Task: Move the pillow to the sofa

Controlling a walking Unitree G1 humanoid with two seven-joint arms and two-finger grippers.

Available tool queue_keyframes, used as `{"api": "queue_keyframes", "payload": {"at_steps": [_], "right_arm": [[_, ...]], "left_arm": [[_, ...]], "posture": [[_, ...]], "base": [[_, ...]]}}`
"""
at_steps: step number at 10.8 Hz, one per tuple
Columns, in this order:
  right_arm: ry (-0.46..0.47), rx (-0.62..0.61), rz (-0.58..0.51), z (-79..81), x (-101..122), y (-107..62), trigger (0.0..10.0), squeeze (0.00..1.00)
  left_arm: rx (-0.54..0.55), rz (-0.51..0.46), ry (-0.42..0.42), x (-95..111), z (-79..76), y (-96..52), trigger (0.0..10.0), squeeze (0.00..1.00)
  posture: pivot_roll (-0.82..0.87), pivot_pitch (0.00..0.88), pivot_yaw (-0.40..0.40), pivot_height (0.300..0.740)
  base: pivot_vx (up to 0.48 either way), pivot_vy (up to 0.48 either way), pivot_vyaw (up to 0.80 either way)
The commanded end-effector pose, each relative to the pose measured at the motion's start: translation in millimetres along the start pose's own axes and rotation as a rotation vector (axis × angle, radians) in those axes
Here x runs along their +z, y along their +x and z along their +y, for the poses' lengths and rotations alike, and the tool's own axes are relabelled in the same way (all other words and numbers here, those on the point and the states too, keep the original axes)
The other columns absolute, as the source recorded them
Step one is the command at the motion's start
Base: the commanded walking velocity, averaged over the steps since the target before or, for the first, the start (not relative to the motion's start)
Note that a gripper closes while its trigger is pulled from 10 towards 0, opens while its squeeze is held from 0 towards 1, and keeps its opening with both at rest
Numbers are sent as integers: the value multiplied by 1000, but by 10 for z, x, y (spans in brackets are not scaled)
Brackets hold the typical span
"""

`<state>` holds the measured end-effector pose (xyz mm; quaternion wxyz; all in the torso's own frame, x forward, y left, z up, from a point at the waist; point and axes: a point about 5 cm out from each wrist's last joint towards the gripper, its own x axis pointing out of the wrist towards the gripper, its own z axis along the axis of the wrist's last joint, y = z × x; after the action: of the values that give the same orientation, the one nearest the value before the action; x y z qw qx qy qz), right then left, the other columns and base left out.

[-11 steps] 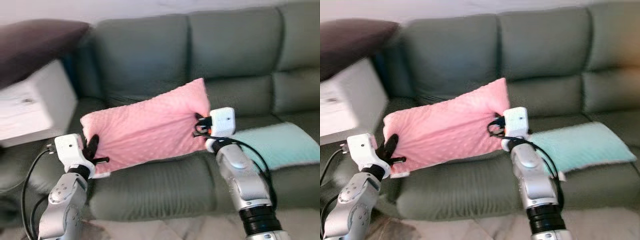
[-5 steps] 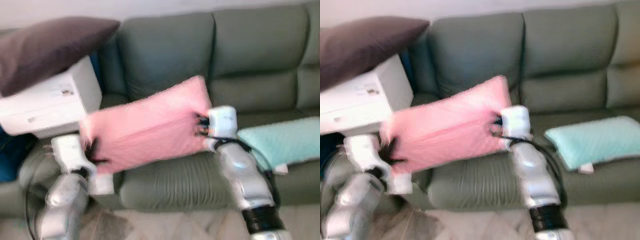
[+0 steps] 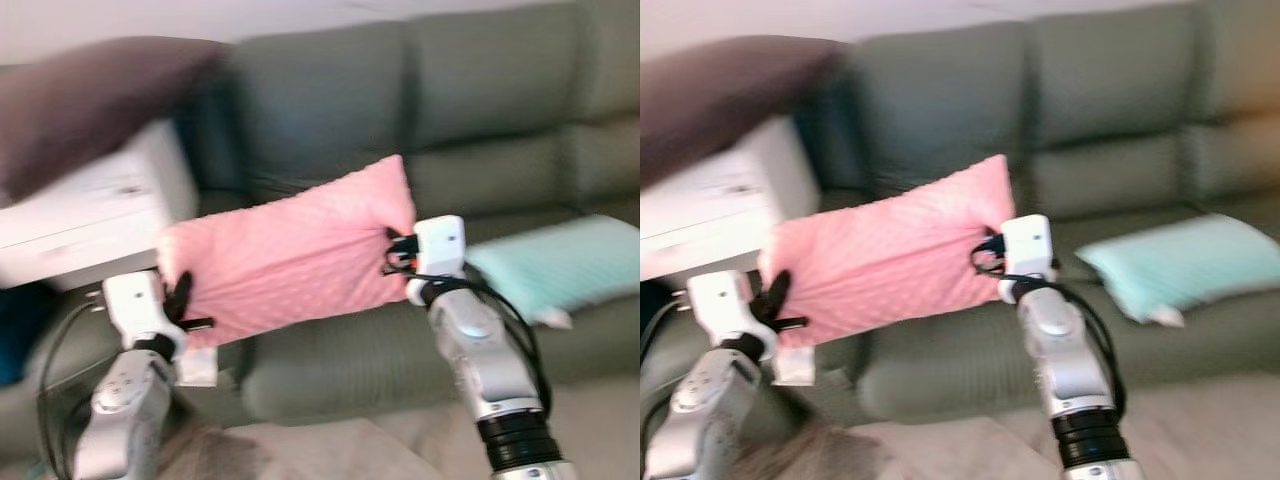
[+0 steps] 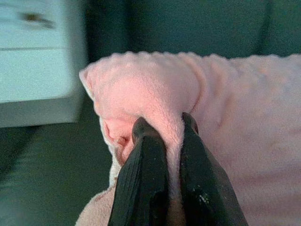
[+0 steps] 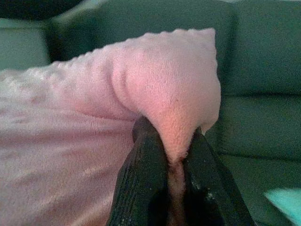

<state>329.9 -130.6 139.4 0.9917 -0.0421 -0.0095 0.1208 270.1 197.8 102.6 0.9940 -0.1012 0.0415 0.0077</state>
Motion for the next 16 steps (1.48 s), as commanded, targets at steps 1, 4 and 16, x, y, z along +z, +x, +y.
{"api": "queue_keyframes", "payload": {"at_steps": [1,4,16], "right_arm": [[-1,-6,-26,8,78,22,10000,0],[-4,-6,-24,4,84,32,10000,0],[-17,4,-27,7,84,15,10000,0]], "left_arm": [[13,-36,24,76,50,13,10000,0],[22,-17,16,15,80,1,10000,0],[-18,-26,-32,-6,38,-37,10000,0]], "posture": [[-223,0,93,740],[-226,0,91,740],[-231,0,85,740]], "base": [[0,0,-800],[0,0,-800],[46,0,-267]]}}
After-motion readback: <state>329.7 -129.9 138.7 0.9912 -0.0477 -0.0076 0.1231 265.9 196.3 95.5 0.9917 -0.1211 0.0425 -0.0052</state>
